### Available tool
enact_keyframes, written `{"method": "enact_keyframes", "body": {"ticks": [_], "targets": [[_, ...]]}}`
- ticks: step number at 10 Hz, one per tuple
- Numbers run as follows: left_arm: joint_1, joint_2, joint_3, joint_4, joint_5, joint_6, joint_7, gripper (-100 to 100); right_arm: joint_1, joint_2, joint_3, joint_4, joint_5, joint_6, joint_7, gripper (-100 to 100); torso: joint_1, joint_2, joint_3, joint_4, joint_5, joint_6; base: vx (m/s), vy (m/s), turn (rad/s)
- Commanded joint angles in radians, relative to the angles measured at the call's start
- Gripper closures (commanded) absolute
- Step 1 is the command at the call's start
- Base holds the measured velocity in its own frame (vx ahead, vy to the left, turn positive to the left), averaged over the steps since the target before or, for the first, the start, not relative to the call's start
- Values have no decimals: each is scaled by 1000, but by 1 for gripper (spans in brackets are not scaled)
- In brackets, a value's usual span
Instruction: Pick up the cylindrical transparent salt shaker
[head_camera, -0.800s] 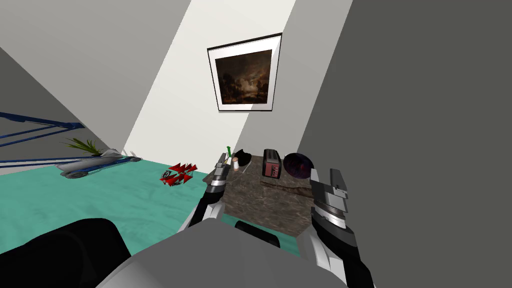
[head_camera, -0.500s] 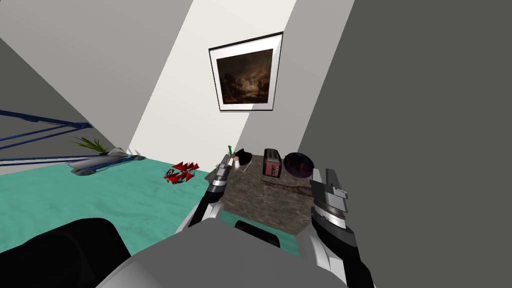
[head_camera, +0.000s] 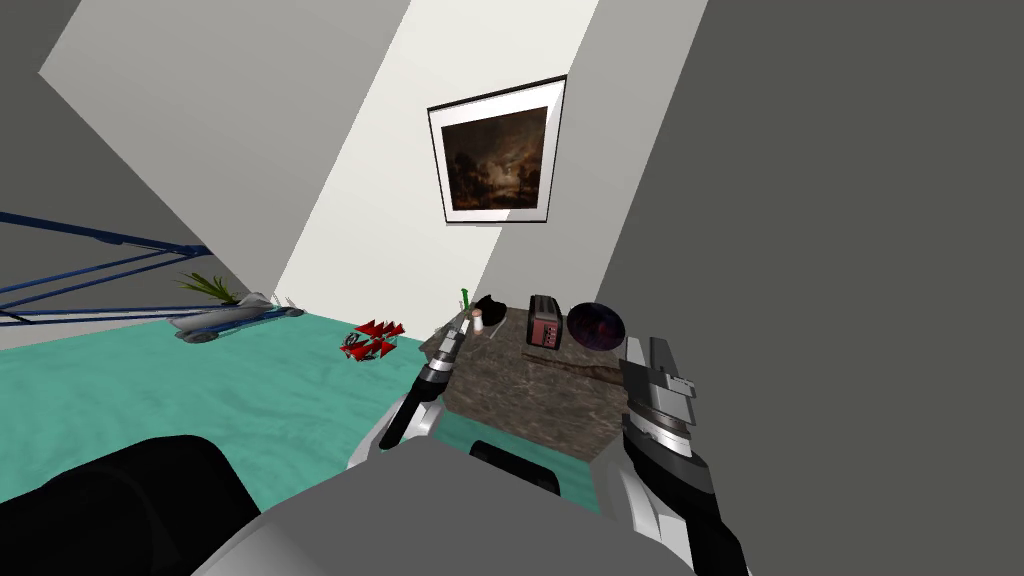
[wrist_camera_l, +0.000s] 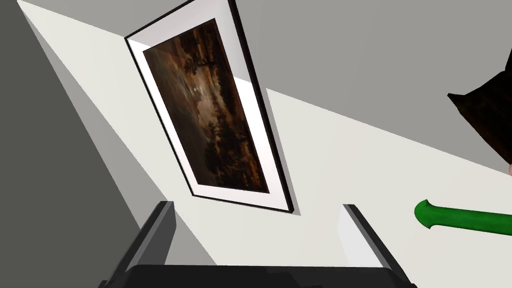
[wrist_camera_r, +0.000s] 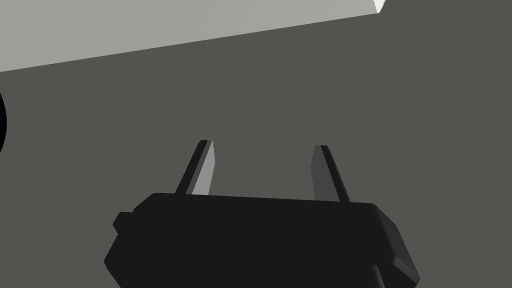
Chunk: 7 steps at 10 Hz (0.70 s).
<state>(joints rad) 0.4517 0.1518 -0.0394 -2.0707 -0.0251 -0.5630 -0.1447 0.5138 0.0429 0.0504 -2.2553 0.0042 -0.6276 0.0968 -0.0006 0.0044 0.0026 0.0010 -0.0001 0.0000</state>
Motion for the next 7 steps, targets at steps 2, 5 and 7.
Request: {"method": "enact_keyframes", "body": {"ticks": [2,5,7], "targets": [[-31,45,9,66,0,-17,-20,-100,0,0,0,0,0,0,0,0,0,1,0,0,0,0,-70,-14,35],[-74,104,20,156,-2,-36,-50,-100,0,0,0,0,0,0,0,0,0,1,1,0,0,0,-80,-19,31],[-96,133,25,205,-2,-46,-67,-100,0,0,0,0,0,0,0,0,-1,0,0,0,0,0,-61,-25,20]]}}
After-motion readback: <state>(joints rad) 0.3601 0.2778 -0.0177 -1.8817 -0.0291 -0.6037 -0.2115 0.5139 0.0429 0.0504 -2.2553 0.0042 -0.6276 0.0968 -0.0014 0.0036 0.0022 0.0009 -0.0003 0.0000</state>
